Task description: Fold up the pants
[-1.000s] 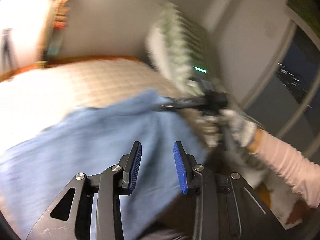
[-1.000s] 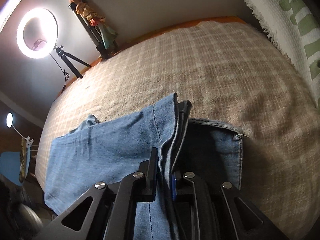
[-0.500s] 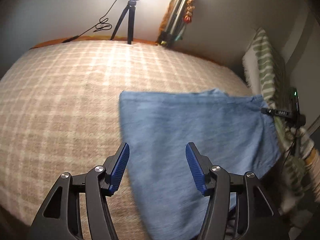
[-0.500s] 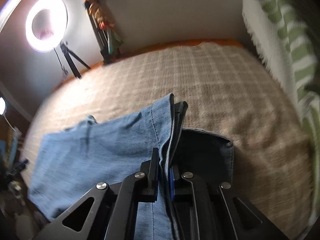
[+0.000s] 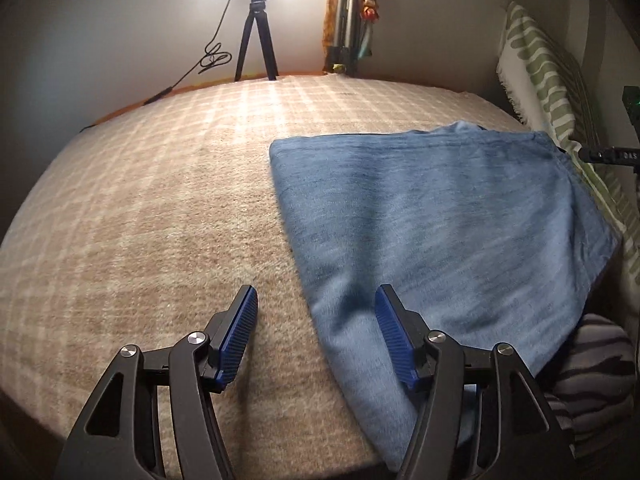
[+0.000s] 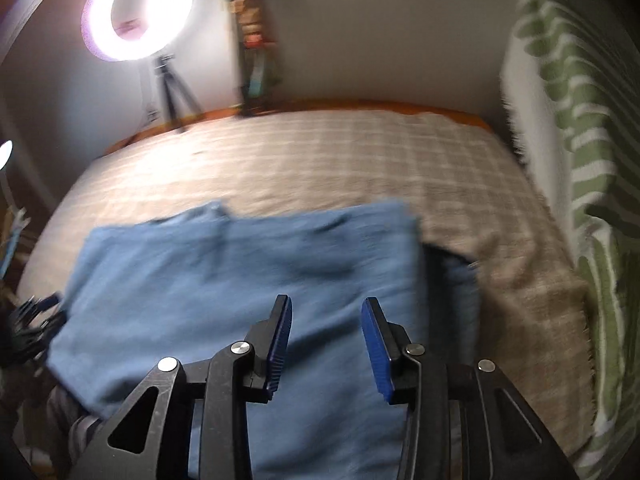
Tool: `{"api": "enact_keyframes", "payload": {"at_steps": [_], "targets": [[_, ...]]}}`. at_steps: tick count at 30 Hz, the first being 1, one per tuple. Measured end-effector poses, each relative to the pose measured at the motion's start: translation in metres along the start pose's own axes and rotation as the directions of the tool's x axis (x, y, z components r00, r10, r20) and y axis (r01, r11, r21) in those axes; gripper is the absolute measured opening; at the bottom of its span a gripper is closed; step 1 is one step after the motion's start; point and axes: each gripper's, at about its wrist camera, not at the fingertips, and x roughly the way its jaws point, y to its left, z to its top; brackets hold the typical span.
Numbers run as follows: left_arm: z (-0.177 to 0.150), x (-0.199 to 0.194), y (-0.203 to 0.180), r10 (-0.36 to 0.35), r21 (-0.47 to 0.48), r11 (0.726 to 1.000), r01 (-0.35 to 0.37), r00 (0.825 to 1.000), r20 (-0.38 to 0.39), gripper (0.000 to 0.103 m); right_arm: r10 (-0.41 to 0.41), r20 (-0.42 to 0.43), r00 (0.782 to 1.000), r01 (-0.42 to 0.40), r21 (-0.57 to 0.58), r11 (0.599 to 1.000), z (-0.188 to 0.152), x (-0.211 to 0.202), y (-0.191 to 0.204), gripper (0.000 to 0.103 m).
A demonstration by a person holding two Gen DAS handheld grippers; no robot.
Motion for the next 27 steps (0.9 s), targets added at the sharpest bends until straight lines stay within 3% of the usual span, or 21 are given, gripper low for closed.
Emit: {"api": "enact_keyframes", "payload": {"at_steps": [6, 8, 10, 13, 16, 21, 25, 27], "targets": [[-0.005, -0.005, 0.011, -0.071, -0.051, 0.996, 0.070, 0.997, -0.010, 0.061, 0.023, -0.059, 0.998, -0.027, -0.073, 0.997, -0.028, 0.014, 0.046, 0.037], [-0.007, -0.006, 0.013, -0.077, -0.064, 0.995, 0.076, 0.997, -0.004, 0.061, -0.006, -0.090, 0.996, -0.002, -0.091, 0.996, -0.038, 0.025, 0.053, 0.034], [-0.008, -0.008, 0.012, -0.063, -0.058, 0.996, 0.062, 0.998, -0.003, 0.062, -0.081, -0.132, 0.988, 0.063, -0.139, 0.988, -0.049, 0.038, 0.053, 0.031], [-0.008, -0.016, 0.013, -0.066, -0.092, 0.994, 0.066, 0.998, -0.002, 0.061, -0.093, -0.122, 0.988, 0.077, -0.129, 0.989, -0.060, 0.032, 0.040, 0.031], [-0.008, -0.030, 0.019, -0.120, -0.175, 0.977, 0.121, 0.993, 0.018, 0.059, -0.106, -0.129, 0.986, 0.087, -0.151, 0.985, -0.064, 0.026, 0.032, 0.031], [-0.014, -0.040, 0.021, -0.201, -0.305, 0.932, 0.197, 0.979, 0.018, 0.059, -0.076, -0.118, 0.990, 0.062, -0.114, 0.992, -0.061, 0.018, 0.032, 0.034], [-0.015, -0.035, 0.011, -0.198, -0.297, 0.937, 0.186, 0.980, -0.012, 0.059, 0.035, -0.072, 0.997, -0.041, -0.079, 0.996, -0.040, 0.002, 0.050, 0.038], [-0.016, -0.030, 0.010, -0.202, -0.313, 0.932, 0.184, 0.979, -0.026, 0.059, 0.104, -0.056, 0.993, -0.108, -0.070, 0.992, -0.028, -0.005, 0.063, 0.048]]}}
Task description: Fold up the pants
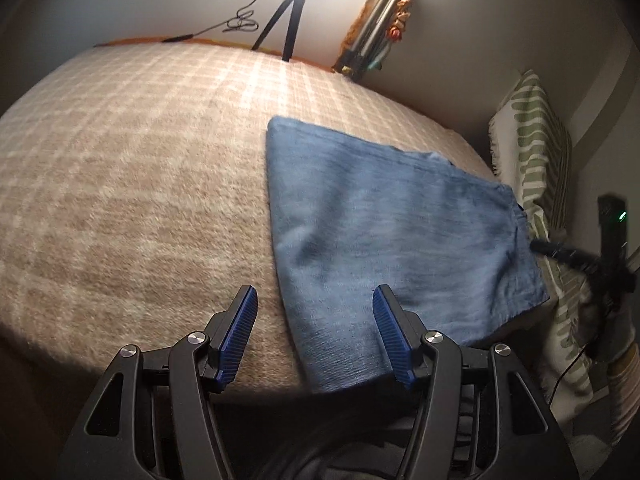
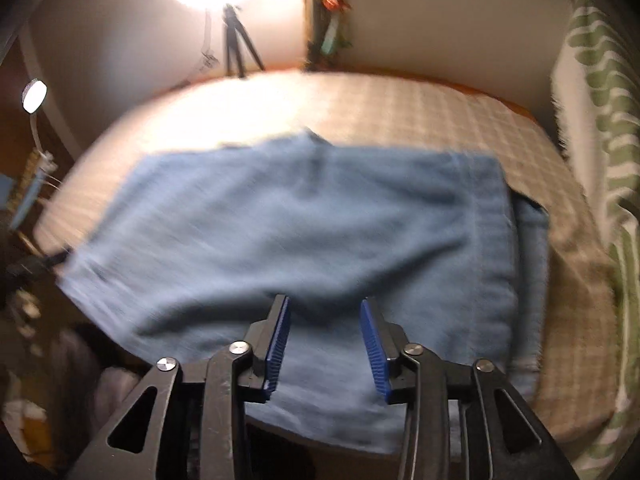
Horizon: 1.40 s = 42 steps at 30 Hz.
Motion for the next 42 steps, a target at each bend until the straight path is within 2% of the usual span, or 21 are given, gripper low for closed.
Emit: {"api": "enact_keyframes", "payload": {"at_steps": [3, 6, 10, 11, 12, 13, 16, 17, 23, 27, 31, 32, 35, 37, 39, 42], "targets": [[-0.005, 0.005, 0.008, -0.026, -0.068, 0.997, 0.025, 1.000, -0.014, 0.059, 0.090, 0.024, 0.996, -0.089, -0.015, 0.996, 0.023, -0.002, 0.026, 0.060], [-0.006, 0.003, 0.010, -0.031, -0.107, 0.994, 0.031, 1.000, 0.004, 0.059, 0.176, 0.003, 0.984, -0.176, -0.051, 0.983, 0.043, 0.006, 0.059, 0.063], [-0.008, 0.005, 0.006, -0.049, -0.112, 0.992, 0.050, 0.999, 0.007, 0.057, 0.244, -0.042, 0.969, -0.247, -0.076, 0.966, 0.070, 0.033, 0.106, 0.066], [-0.008, 0.005, 0.005, -0.058, -0.111, 0.992, 0.059, 0.998, 0.007, 0.054, 0.257, -0.055, 0.965, -0.261, -0.078, 0.962, 0.076, 0.039, 0.115, 0.066], [-0.008, 0.007, 0.005, -0.082, -0.115, 0.990, 0.081, 0.997, -0.001, 0.043, 0.267, -0.069, 0.961, -0.272, -0.080, 0.959, 0.083, 0.047, 0.125, 0.066], [-0.008, 0.008, 0.005, -0.101, -0.125, 0.987, 0.099, 0.995, -0.005, 0.037, 0.277, -0.087, 0.957, -0.284, -0.082, 0.955, 0.089, 0.056, 0.135, 0.066], [-0.007, 0.008, 0.010, -0.140, -0.162, 0.977, 0.142, 0.990, 0.023, 0.028, 0.296, -0.140, 0.945, -0.309, -0.081, 0.948, 0.104, 0.081, 0.163, 0.066], [-0.008, 0.007, 0.010, -0.144, -0.165, 0.975, 0.148, 0.989, 0.036, 0.023, 0.297, -0.155, 0.942, -0.311, -0.077, 0.947, 0.106, 0.087, 0.169, 0.066], [-0.004, -0.009, -0.008, -0.164, -0.103, 0.979, 0.176, 0.980, 0.114, 0.022, 0.284, -0.281, 0.917, -0.316, -0.077, 0.945, 0.120, 0.132, 0.218, 0.066], [0.000, -0.011, -0.025, -0.167, -0.050, 0.983, 0.175, 0.977, 0.133, 0.022, 0.216, -0.357, 0.909, -0.278, -0.130, 0.952, 0.123, 0.153, 0.247, 0.066], [0.002, -0.009, -0.033, -0.168, -0.027, 0.985, 0.173, 0.976, 0.139, 0.022, 0.116, -0.415, 0.903, -0.215, -0.201, 0.956, 0.119, 0.169, 0.269, 0.064], [0.002, -0.009, -0.035, -0.165, -0.022, 0.985, 0.170, 0.976, 0.140, 0.022, 0.092, -0.426, 0.900, -0.201, -0.218, 0.955, 0.117, 0.172, 0.271, 0.060], [0.003, -0.009, -0.036, -0.132, -0.016, 0.991, 0.135, 0.981, 0.142, 0.023, 0.013, -0.445, 0.895, -0.148, -0.271, 0.951, 0.111, 0.181, 0.273, 0.033], [0.001, -0.011, -0.032, -0.104, -0.029, 0.994, 0.109, 0.984, 0.146, 0.029, 0.023, -0.443, 0.896, -0.153, -0.259, 0.954, 0.109, 0.182, 0.266, 0.024], [-0.003, -0.010, -0.028, -0.070, -0.050, 0.996, 0.078, 0.987, 0.143, 0.050, 0.052, -0.436, 0.898, -0.168, -0.232, 0.958, 0.109, 0.179, 0.259, 0.016], [-0.008, 0.000, -0.019, -0.092, -0.085, 0.991, 0.101, 0.990, 0.108, 0.049, 0.094, -0.413, 0.906, -0.186, -0.188, 0.964, 0.107, 0.172, 0.246, 0.007]]}}
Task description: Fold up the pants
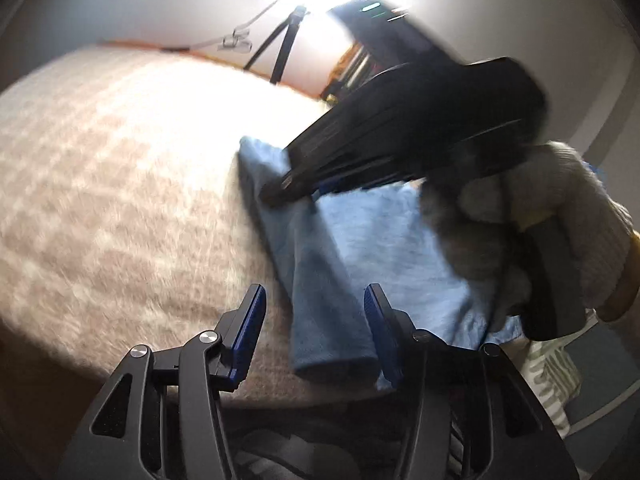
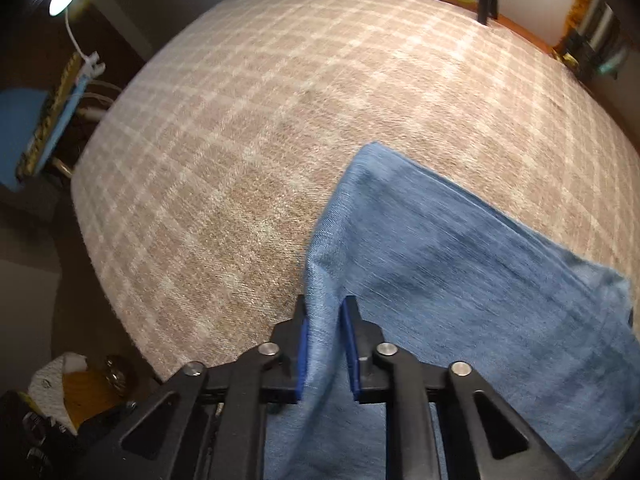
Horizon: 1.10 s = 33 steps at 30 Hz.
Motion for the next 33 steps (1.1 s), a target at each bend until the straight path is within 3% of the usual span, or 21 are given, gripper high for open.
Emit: {"api": "enact_keyframes", "payload": {"at_steps": [2, 3, 6, 11, 15, 18, 23, 26, 29, 31, 32, 33], "targets": [[-0.002, 0.006, 0.002, -0.023, -0.006, 1.000, 0.023, 0.999, -0.026, 0.045, 0.018, 0.025, 1.000, -0.019, 0.026, 0.999, -0.006, -0.004, -0.008, 0.005], [-0.001, 0.009, 0.000, -0.043, 0.001, 0.999, 0.043, 0.999, -0.027, 0.033, 0.029, 0.039, 0.999, -0.031, 0.041, 0.999, -0.008, -0.006, -0.012, 0.005], [0.001, 0.009, -0.015, -0.087, 0.036, 0.996, 0.087, 0.996, -0.008, 0.022, 0.057, 0.077, 0.995, -0.062, 0.073, 0.995, -0.015, -0.017, -0.024, 0.004], [0.004, 0.010, -0.041, -0.113, 0.113, 0.987, 0.111, 0.994, 0.003, 0.021, 0.096, 0.108, 0.989, -0.109, 0.114, 0.987, -0.023, -0.034, -0.047, 0.008], [0.011, 0.019, -0.059, -0.147, 0.134, 0.980, 0.147, 0.989, -0.005, 0.021, 0.065, 0.170, 0.983, -0.084, 0.105, 0.991, -0.026, -0.052, -0.049, 0.004], [0.017, 0.021, -0.079, -0.170, 0.179, 0.969, 0.169, 0.985, -0.009, 0.021, 0.081, 0.229, 0.970, -0.116, 0.146, 0.983, -0.038, -0.073, -0.071, 0.003], [0.030, 0.029, -0.121, -0.239, 0.271, 0.932, 0.241, 0.970, -0.043, 0.021, 0.073, 0.331, 0.941, -0.154, 0.225, 0.962, -0.068, -0.115, -0.120, 0.002], [0.035, 0.046, -0.158, -0.277, 0.336, 0.894, 0.295, 0.955, -0.101, 0.021, 0.032, 0.377, 0.926, -0.144, 0.272, 0.952, -0.090, -0.141, -0.149, 0.002], [0.035, 0.058, -0.188, -0.320, 0.369, 0.858, 0.358, 0.934, -0.161, 0.028, -0.025, 0.408, 0.913, -0.117, 0.319, 0.941, -0.118, -0.165, -0.184, 0.002], [0.029, 0.061, -0.209, -0.349, 0.396, 0.826, 0.402, 0.915, -0.201, 0.038, -0.056, 0.414, 0.909, -0.106, 0.359, 0.927, -0.135, -0.175, -0.207, 0.002], [0.029, 0.059, -0.215, -0.358, 0.405, 0.814, 0.417, 0.909, -0.216, 0.050, -0.073, 0.414, 0.907, -0.098, 0.377, 0.921, -0.143, -0.179, -0.217, 0.002], [0.028, 0.059, -0.218, -0.367, 0.409, 0.805, 0.429, 0.903, -0.225, 0.054, -0.087, 0.416, 0.905, -0.093, 0.394, 0.914, -0.151, -0.183, -0.228, 0.002]]}}
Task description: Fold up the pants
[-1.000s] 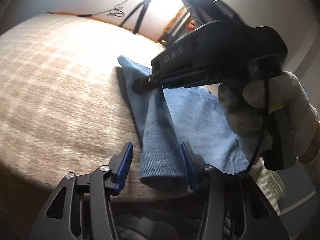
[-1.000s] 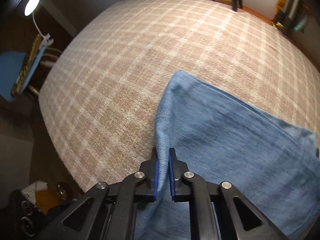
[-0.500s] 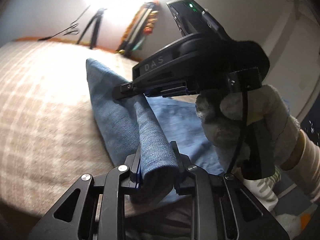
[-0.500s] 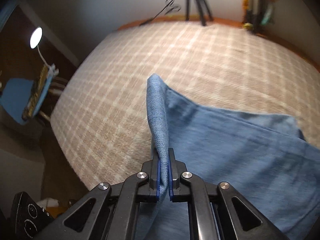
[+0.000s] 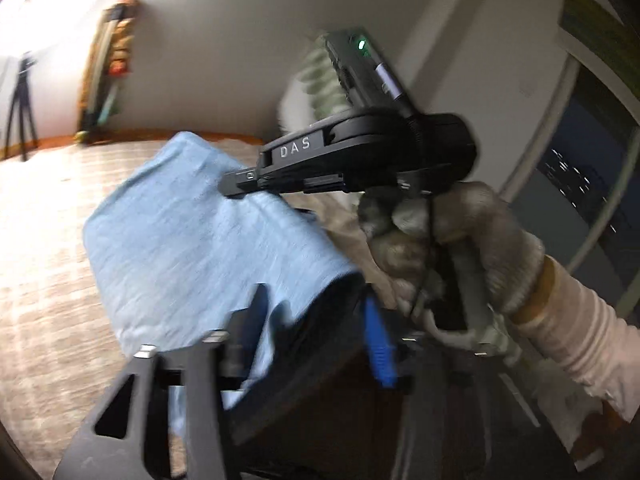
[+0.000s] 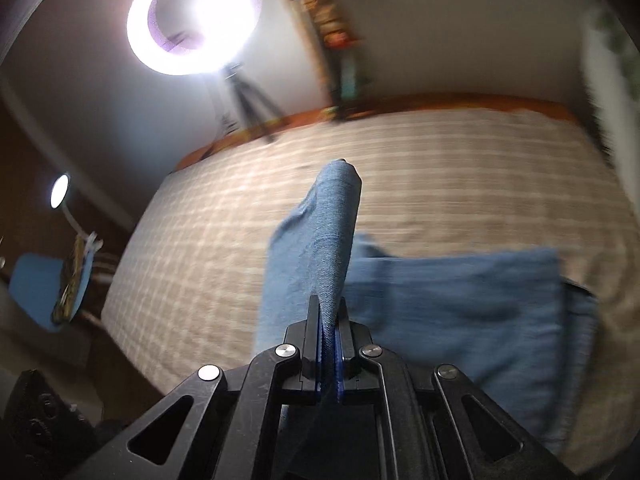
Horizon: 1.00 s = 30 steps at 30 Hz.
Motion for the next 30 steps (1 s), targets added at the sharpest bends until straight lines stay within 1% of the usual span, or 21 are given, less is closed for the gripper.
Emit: {"api": "enact_keyframes", "payload": {"at_steps": [2, 3, 5, 7, 9, 12, 13, 16, 20, 22, 24, 28, 30], "targets": [[-0.004, -0.003, -0.005, -0.019, 0.015, 1.000, 0.019, 1.000, -0.007, 0.054, -0.025, 0.014, 1.000, 0.025, 0.031, 0.999, -0.005, -0.012, -0.024, 0.002], [-0.005, -0.006, -0.002, -0.002, 0.027, 1.000, 0.002, 1.000, -0.010, 0.054, -0.041, 0.018, 0.999, 0.041, 0.044, 0.998, -0.008, -0.016, -0.036, 0.002], [-0.012, -0.012, 0.003, 0.054, 0.053, 0.997, -0.053, 0.999, -0.007, 0.054, -0.065, 0.024, 0.998, 0.063, 0.073, 0.995, -0.015, -0.022, -0.058, 0.002], [-0.014, -0.012, 0.022, 0.131, 0.061, 0.990, -0.130, 0.991, -0.022, 0.054, -0.097, 0.032, 0.995, 0.093, 0.096, 0.991, -0.021, -0.028, -0.080, 0.002], [-0.017, -0.007, 0.041, 0.196, 0.037, 0.980, -0.194, 0.980, -0.045, 0.054, -0.110, 0.033, 0.993, 0.105, 0.127, 0.986, -0.027, -0.032, -0.101, 0.002], [-0.025, -0.004, 0.059, 0.216, -0.026, 0.975, -0.220, 0.972, -0.091, 0.054, -0.129, 0.030, 0.991, 0.123, 0.150, 0.981, -0.034, -0.033, -0.130, 0.002], [-0.022, 0.001, 0.064, 0.224, -0.031, 0.973, -0.228, 0.969, -0.100, 0.054, -0.143, 0.028, 0.989, 0.137, 0.147, 0.980, -0.036, -0.031, -0.136, 0.002], [-0.029, 0.016, 0.061, 0.240, -0.008, 0.970, -0.243, 0.962, -0.129, 0.054, -0.141, 0.022, 0.990, 0.135, 0.167, 0.977, -0.043, -0.024, -0.150, 0.002], [-0.042, 0.037, 0.046, 0.275, 0.066, 0.961, -0.267, 0.948, -0.161, 0.054, -0.168, 0.012, 0.986, 0.164, 0.148, 0.975, -0.049, -0.010, -0.156, 0.002], [-0.039, 0.047, 0.039, 0.277, 0.085, 0.960, -0.266, 0.945, -0.177, 0.054, -0.164, 0.009, 0.986, 0.160, 0.152, 0.975, -0.053, -0.005, -0.161, 0.002], [-0.039, 0.053, 0.038, 0.294, 0.108, 0.955, -0.277, 0.937, -0.188, 0.054, -0.158, 0.010, 0.987, 0.155, 0.152, 0.976, -0.056, -0.004, -0.164, 0.002], [-0.039, 0.062, 0.040, 0.307, 0.116, 0.951, -0.287, 0.927, -0.218, 0.054, -0.165, 0.007, 0.986, 0.162, 0.145, 0.976, -0.059, 0.000, -0.164, 0.002], [-0.036, 0.061, 0.043, 0.303, 0.098, 0.952, -0.288, 0.928, -0.216, 0.054, -0.162, 0.015, 0.987, 0.157, 0.159, 0.975, -0.062, -0.004, -0.163, 0.002]]}}
